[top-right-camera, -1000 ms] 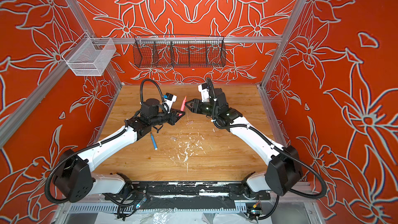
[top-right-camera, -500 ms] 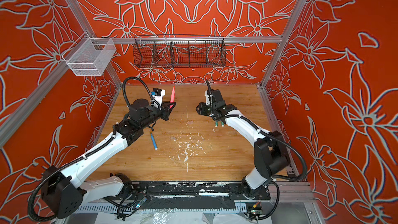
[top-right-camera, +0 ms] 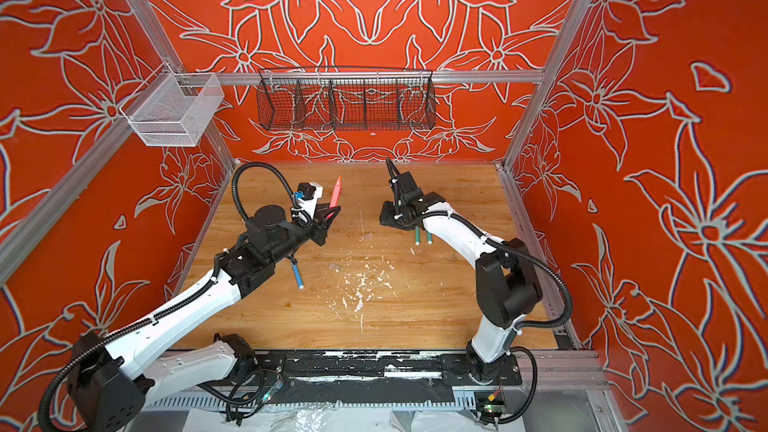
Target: Insert the pens into the pen caps
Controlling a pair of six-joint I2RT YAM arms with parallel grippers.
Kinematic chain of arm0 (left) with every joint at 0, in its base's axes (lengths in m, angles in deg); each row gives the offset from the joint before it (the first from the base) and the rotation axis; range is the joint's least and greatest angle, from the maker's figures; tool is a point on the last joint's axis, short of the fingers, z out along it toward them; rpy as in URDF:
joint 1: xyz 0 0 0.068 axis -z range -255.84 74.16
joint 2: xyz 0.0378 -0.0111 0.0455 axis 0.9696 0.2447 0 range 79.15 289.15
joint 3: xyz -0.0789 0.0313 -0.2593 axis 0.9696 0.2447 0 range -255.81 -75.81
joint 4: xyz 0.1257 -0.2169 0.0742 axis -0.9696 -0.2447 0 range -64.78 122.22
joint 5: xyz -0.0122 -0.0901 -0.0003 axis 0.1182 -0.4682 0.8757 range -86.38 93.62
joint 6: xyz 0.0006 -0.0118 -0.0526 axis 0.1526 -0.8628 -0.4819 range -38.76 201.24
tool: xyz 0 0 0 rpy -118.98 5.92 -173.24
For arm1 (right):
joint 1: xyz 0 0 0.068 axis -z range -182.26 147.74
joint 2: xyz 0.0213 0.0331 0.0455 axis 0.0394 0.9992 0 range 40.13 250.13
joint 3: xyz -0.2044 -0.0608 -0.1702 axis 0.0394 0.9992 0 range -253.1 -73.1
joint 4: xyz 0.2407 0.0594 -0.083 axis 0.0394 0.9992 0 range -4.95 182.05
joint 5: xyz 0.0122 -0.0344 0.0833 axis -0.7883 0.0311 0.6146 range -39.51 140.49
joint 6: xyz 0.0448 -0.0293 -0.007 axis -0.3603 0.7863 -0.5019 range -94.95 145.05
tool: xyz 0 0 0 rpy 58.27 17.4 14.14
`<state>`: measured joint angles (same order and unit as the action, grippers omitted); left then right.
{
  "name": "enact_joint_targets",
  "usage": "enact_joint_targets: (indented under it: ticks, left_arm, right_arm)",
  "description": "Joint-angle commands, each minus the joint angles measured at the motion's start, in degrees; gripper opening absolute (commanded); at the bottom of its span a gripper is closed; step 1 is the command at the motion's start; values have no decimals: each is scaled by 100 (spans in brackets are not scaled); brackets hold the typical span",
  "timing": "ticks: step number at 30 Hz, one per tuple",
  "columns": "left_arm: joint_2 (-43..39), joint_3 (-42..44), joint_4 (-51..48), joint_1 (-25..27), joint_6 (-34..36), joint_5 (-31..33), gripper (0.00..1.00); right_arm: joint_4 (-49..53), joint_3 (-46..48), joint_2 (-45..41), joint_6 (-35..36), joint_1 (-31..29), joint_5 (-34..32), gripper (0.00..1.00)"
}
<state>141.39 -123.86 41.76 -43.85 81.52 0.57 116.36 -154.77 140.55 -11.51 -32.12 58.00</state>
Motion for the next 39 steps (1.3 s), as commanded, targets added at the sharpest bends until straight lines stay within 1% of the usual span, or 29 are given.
enact_joint_targets:
  ticks: [1, 5, 7, 12, 16, 22, 24, 25, 30, 32, 39]
  left_arm:
    - [-55, -79, 75, 69, 181, -80, 0]
    - [-172, -55, 126, 98, 120, 20, 0]
    - [-225, -26, 121, 97, -17, 155, 0]
    - [-443, 240, 438, 97, -293, 473, 0]
    - [-458, 282, 490, 97, -361, 711, 0]
    - [-426, 263, 511, 97, -294, 661, 0]
    - [-468, 204, 396, 97, -283, 534, 0]
    - [-456, 255, 487, 97, -295, 516, 0]
    - [-353, 278, 500, 91, -359, 498, 0]
    - [-359, 279, 531, 96, -387, 483, 0]
    - [-413, 254, 468, 93, -379, 393, 0]
  right_arm:
    - [765, -516, 449, 57, -291, -593, 53]
    - [823, -1082, 1044, 61, -467, -831, 56]
    - [880, -1343, 1359, 87, -542, -1013, 57]
    - [1109, -1878, 2117, 177, -564, -1014, 59]
    - [1218, -2160, 2444, 303, -565, -1036, 59]
    - [1307, -2413, 2814, 436, -566, -967, 59]
    - [1356, -2456, 2909, 483, -569, -955, 59]
    - [1407, -2468, 2914, 515, -575, -927, 59]
    - [1482, -2336, 2922, 640, -589, -952, 57]
    - [1518, -2281, 2880, 645, -590, -1069, 57]
    - [1494, -2046, 2794, 693, -612, -1042, 55]
